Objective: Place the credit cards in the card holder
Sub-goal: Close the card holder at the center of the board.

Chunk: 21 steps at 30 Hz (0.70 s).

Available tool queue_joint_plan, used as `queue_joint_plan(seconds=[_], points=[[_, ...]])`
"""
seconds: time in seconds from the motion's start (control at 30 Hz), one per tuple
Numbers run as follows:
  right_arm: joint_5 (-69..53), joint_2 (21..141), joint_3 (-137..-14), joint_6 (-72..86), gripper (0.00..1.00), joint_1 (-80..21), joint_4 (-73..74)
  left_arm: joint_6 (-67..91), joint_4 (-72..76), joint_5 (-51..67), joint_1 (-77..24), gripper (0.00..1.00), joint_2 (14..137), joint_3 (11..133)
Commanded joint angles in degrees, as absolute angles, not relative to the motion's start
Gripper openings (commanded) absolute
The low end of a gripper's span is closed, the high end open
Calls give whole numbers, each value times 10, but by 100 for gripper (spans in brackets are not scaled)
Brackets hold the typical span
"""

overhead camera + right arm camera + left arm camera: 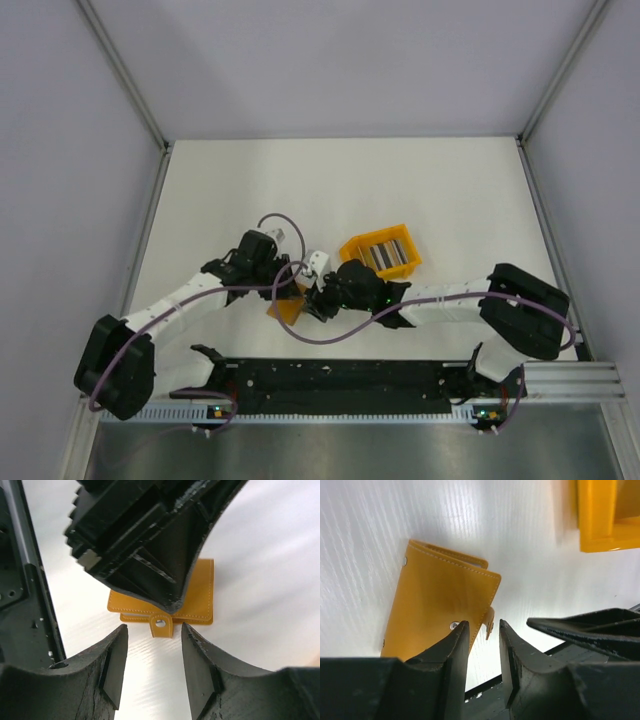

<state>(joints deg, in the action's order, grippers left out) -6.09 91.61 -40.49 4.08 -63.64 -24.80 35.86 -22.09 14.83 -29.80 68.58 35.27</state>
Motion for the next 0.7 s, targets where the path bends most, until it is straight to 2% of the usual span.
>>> queue_joint_plan(seconds=[0.0,0.17,0.3,0.67], points=[[-76,867,-409,43,47,-642,-245,345,-237,121,-300,38,652,396],[-51,850,-392,69,45,-641,-236,335,-282,72,-299,40,629,419],[-30,842,-374,112,43,-642,-237,330,-301,5,-288,46,624,407],[-62,846,-336,185,32,-641,-280,362,-225,25,-266,40,650,315]])
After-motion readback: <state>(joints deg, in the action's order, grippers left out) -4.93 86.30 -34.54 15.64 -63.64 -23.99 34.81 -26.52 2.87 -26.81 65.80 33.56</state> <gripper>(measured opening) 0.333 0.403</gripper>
